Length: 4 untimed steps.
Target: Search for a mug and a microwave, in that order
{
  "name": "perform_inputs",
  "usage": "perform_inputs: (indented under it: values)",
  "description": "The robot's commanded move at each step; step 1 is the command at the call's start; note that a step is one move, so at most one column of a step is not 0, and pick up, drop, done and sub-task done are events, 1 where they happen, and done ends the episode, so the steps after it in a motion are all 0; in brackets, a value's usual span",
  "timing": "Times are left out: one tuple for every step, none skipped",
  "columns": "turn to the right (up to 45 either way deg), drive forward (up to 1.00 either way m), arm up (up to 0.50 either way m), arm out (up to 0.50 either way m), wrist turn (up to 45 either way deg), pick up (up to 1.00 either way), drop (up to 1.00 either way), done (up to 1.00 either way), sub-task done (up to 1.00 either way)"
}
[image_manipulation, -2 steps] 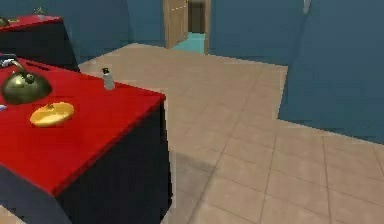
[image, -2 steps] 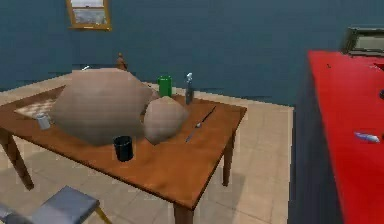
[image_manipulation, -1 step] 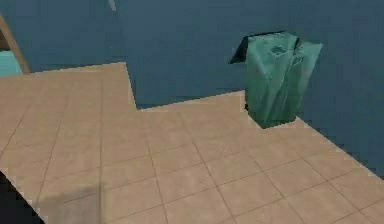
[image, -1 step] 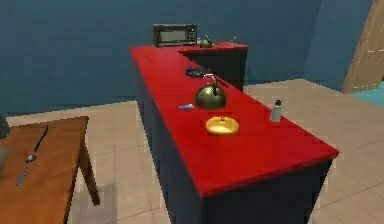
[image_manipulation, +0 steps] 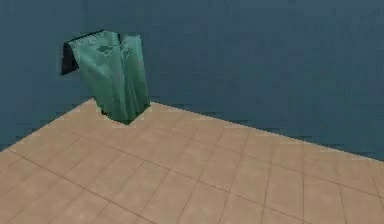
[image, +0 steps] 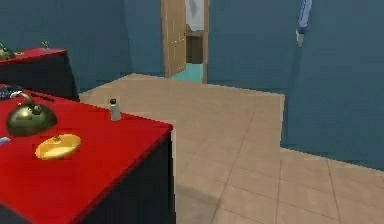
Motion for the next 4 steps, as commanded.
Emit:
perform_inputs:
  values:
    - [30.0, 0.00, 0.00, 0.00, 0.0, 0.00, 0.00, 0.00, 0.00]
    - [0.0, 1.00, 0.00, 0.00, 0.0, 0.00, 0.00, 0.00, 0.00]
    - [9.0, 0.00, 0.00, 0.00, 0.0, 0.00, 0.00, 0.00, 0.00]
    - [0.0, 0.10, 0.00, 0.00, 0.0, 0.00, 0.00, 0.00, 0.00]
